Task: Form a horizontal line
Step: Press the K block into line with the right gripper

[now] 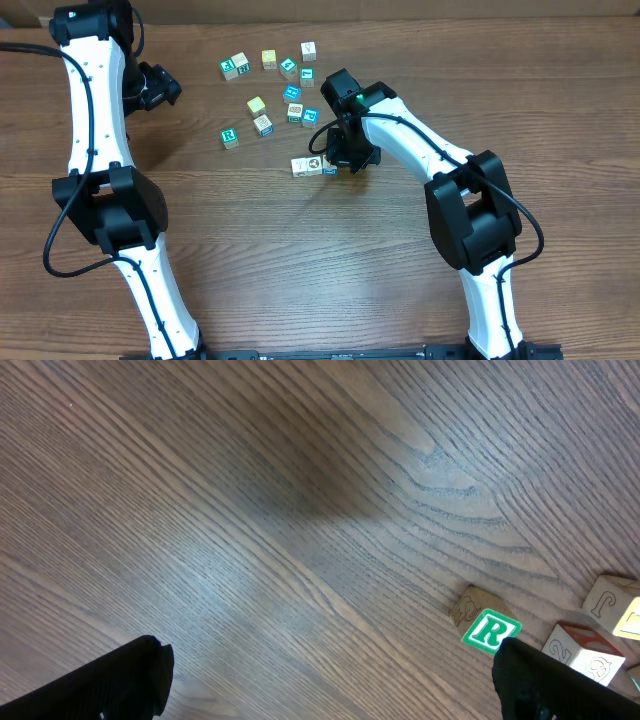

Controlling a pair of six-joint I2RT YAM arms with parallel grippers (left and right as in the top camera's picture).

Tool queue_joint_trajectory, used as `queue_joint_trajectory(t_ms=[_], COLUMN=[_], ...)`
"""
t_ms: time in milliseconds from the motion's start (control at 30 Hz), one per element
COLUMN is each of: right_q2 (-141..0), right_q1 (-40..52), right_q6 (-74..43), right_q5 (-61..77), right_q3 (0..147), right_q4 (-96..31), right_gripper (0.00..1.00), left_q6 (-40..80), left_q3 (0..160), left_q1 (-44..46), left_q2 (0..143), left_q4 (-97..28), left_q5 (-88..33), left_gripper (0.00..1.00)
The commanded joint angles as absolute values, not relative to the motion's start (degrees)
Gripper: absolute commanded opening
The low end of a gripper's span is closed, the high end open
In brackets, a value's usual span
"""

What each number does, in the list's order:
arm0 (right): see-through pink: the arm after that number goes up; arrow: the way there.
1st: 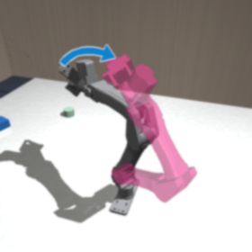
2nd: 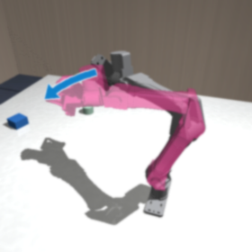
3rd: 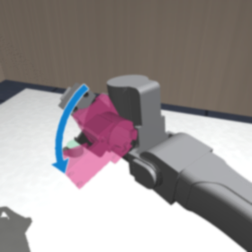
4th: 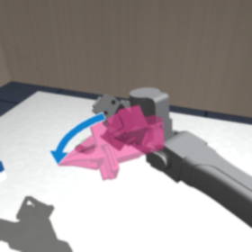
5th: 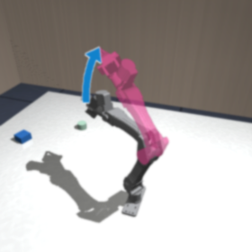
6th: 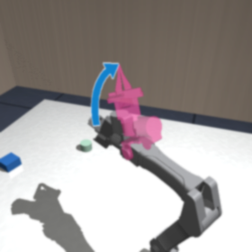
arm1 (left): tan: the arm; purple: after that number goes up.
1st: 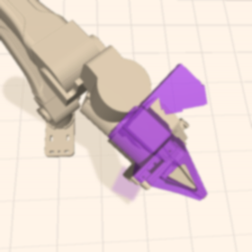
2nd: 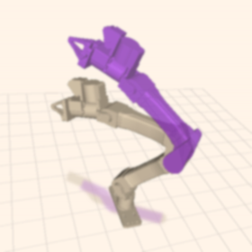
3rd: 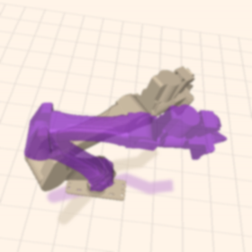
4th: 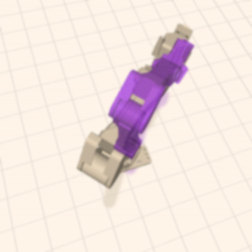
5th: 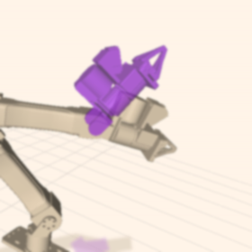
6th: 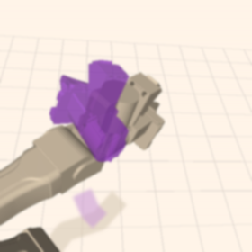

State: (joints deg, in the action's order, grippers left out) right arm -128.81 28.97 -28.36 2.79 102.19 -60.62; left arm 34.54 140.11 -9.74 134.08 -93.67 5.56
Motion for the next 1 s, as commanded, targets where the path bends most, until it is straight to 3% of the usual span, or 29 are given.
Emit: queue_joint_trajectory(t_ms=[0,967], right_q2=[-128.3,-128.3], right_q1=[28.9,29.9], right_q6=[-26.9,-25.0], right_q5=[3.1,4.2], right_q3=[101.8,101.8], right_q4=[-60.4,-61.4], right_gripper=[0.14,0.15], left_q6=[34.7,34.7], left_q3=[140.0,140.0], left_q1=[-9.3,-9.3], left_q2=[133.7,133.7], left_q4=[-93.8,-93.8], left_q5=[5.7,5.7], left_gripper=[1.0,1.0])
